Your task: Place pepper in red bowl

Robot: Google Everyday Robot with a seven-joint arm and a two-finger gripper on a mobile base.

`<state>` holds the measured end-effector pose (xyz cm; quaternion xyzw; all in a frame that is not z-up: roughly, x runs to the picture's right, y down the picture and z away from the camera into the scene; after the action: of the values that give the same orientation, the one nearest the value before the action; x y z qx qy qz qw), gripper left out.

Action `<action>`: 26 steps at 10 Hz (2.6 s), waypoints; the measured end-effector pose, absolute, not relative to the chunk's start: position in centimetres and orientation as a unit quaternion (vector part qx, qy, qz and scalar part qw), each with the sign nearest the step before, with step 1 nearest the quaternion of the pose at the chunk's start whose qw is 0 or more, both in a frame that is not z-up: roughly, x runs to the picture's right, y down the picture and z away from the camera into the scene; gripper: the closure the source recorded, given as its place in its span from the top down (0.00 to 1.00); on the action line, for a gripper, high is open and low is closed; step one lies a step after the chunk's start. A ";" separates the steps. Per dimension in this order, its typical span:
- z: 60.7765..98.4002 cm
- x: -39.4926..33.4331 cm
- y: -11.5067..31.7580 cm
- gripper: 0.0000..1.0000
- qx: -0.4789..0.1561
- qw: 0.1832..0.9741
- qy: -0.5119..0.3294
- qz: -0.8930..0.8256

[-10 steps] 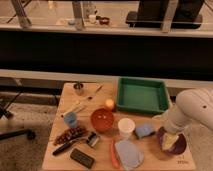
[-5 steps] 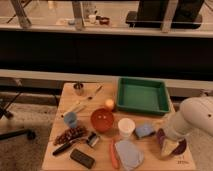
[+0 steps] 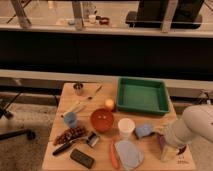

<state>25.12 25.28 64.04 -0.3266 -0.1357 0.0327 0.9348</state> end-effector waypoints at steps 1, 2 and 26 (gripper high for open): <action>63.8 24.9 26.1 0.80 -0.328 0.934 -0.137 0.040; 63.6 24.7 26.6 0.80 -0.328 0.933 -0.139 0.043; 62.6 10.6 35.0 0.80 -0.309 0.928 -0.160 0.131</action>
<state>10.62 34.96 62.60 -0.3086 -0.1600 0.1313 0.9284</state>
